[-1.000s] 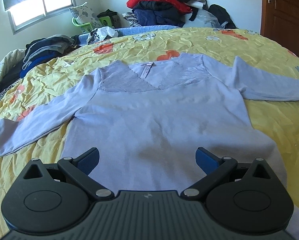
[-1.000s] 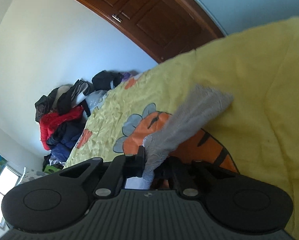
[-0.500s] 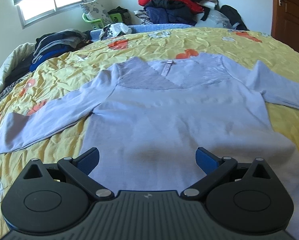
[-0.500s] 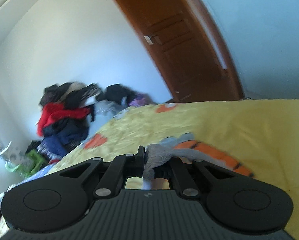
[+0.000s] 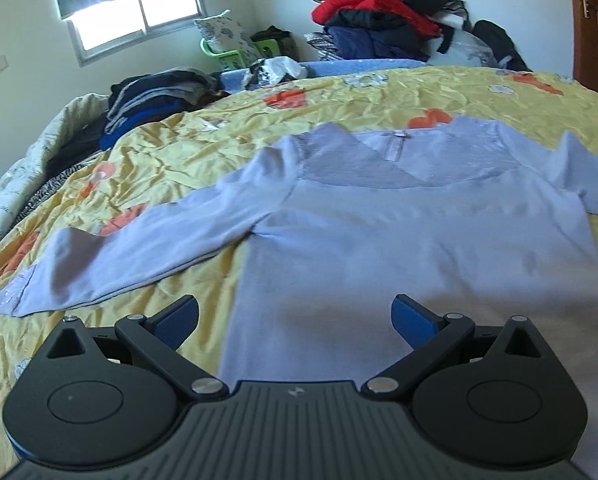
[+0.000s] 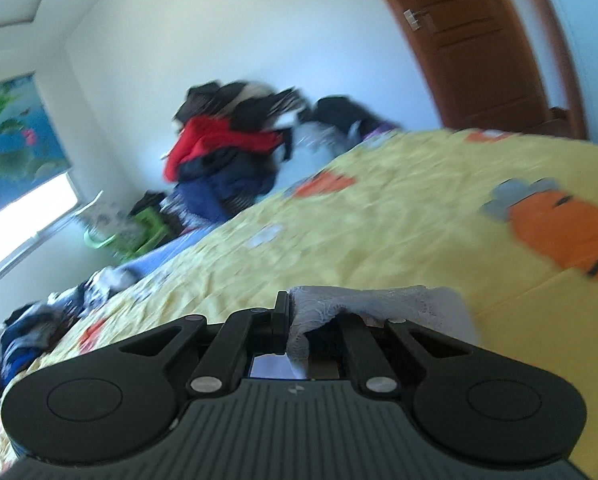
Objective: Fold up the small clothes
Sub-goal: 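Carry the held sleeve across the shirt body toward the left gripper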
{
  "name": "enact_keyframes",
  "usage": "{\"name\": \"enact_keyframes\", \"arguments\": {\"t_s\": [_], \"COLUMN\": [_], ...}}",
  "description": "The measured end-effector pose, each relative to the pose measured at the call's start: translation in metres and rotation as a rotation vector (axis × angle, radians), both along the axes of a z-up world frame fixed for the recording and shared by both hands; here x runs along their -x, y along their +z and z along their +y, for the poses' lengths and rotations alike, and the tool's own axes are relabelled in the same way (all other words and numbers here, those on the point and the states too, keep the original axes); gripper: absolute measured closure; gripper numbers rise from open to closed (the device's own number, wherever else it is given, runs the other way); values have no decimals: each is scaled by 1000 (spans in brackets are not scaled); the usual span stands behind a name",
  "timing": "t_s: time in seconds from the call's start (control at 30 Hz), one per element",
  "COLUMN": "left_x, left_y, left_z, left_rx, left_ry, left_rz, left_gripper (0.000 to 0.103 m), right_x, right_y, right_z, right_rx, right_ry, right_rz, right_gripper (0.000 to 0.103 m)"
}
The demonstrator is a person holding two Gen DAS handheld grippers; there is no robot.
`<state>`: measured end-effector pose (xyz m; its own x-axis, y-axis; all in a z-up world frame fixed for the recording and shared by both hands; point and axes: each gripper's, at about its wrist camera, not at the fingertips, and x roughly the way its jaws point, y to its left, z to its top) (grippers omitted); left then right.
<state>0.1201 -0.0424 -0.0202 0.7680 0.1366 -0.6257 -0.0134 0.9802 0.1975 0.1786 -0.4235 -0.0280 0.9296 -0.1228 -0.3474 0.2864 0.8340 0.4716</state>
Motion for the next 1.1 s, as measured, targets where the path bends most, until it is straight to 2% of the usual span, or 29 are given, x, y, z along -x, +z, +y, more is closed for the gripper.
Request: {"name": "enact_keyframes", "arguments": {"t_s": [0.23,0.63,1.1], "left_x": [-1,7,13], "left_y": [-7,-7,-5], "left_z": [14,36,83], "left_rx": [19,35,31], "left_ry": [24,30,109], "left_rz": [21,9,0], "left_gripper": [0,0,0], "right_x": [-24,-76,-108], "right_y": [7,27,22], "right_z": [65,170,284], "right_rx": [28,75,76], "right_ry": [130,287,453], "right_rz": [31,79,104], "right_gripper": [96,96,95]}}
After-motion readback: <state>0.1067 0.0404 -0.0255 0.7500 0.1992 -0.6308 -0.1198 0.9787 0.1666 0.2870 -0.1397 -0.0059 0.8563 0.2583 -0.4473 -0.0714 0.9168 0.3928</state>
